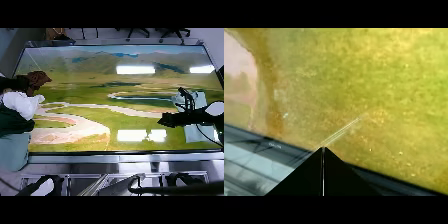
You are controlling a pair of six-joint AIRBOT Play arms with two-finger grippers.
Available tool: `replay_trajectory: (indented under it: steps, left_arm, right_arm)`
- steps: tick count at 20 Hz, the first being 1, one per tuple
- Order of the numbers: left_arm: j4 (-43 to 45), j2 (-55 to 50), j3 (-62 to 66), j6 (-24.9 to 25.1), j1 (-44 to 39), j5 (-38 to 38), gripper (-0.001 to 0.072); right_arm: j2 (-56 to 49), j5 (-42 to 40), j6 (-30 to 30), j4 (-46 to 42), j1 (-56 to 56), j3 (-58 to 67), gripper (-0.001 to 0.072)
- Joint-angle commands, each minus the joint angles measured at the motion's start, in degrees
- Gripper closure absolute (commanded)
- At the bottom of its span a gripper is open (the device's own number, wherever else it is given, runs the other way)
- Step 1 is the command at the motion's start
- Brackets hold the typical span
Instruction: Fold the shirts.
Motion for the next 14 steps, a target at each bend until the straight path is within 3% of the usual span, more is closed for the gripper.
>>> replay_trajectory:
  steps: [1, 3, 6, 10, 11, 13, 14]
  left_arm:
    - [13.6, -18.5, 10.2, 3.0, -0.1, 9.9, 0.0008]
    - [14.0, -28.3, 14.9, 3.1, 0.0, 8.9, 0.0009]
    - [14.2, -40.4, 22.1, 3.7, 0.0, 6.5, 0.0009]
    - [17.1, -49.3, 30.3, 2.8, 0.2, 2.6, 0.0011]
    - [17.0, -50.6, 31.8, 2.2, 0.6, 1.5, 0.0096]
    - [16.9, -51.5, 33.5, 1.1, 1.3, -0.4, 0.069]
    - [16.8, -51.5, 34.5, -1.0, 1.3, -0.9, 0.0697]
  right_arm:
    - [-0.2, -2.4, -1.2, 0.0, 0.0, 0.0, 0.0694]
    - [-0.3, -2.4, -1.2, 0.0, 0.0, 0.0, 0.0694]
    - [-1.2, -11.7, 2.8, 2.8, 0.1, -0.1, 0.0696]
    - [-2.4, -11.1, 1.2, 4.5, 0.0, -0.1, 0.0695]
    - [-2.4, -11.2, 1.2, 5.0, 0.0, -0.1, 0.0696]
    - [-2.4, -11.2, 1.2, 5.0, 0.0, -0.1, 0.0695]
    - [-2.4, -11.2, 1.2, 5.0, 0.0, -0.1, 0.0695]
